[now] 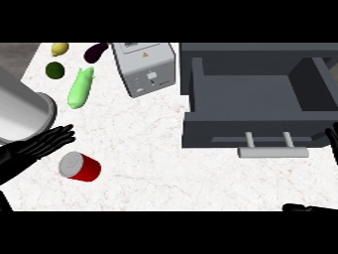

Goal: Pick up the can, place it into the drawer and close the drawer

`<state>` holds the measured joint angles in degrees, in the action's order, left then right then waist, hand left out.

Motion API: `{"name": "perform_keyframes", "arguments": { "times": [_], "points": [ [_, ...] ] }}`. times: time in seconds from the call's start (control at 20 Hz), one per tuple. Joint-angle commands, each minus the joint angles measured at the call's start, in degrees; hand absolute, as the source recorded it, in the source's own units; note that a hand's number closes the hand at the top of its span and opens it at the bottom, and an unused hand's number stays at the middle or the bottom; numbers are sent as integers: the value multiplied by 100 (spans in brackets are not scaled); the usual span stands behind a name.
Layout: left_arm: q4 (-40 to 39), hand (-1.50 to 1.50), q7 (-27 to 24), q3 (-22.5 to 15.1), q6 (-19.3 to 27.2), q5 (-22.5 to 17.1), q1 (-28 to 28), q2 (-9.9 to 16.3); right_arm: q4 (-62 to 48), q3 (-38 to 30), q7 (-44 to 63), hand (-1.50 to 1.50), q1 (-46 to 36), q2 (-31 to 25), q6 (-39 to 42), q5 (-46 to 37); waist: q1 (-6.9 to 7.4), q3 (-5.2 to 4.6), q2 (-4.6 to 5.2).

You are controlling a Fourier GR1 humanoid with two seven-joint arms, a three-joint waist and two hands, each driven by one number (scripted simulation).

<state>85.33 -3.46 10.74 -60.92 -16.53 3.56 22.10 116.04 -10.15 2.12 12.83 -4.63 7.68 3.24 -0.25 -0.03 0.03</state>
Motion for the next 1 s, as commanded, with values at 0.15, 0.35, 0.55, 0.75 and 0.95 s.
{"name": "perform_keyframes", "arguments": {
  "times": [0.15, 0.35, 0.55, 0.75, 0.95],
  "points": [
    [-656, -150, -1418, -35, -276, 1415, 204, -276, -12, -350, 38, -150, 48, -186, 263, 371, -18, -4, 2],
    [-1324, -150, -2013, -137, -72, 1874, 529, -113, 205, 173, -39, -150, 208, 138, 107, -162, -38, -6, 7],
    [-1433, -150, -2670, -150, -171, 2003, 186, 343, -29, -130, -184, -150, 64, 2, 203, 51, -2, -5, 6],
    [-2101, -150, -2971, -452, 124, 2226, 673, 439, -31, -184, -45, -150, -116, 4, 123, 89, -44, -8, 17],
    [-2568, -150, -3570, -669, 398, 2409, 721, 634, 59, -173, -56, -150, -17, -28, 148, -13, -60, -10, 22]
  ]
}}
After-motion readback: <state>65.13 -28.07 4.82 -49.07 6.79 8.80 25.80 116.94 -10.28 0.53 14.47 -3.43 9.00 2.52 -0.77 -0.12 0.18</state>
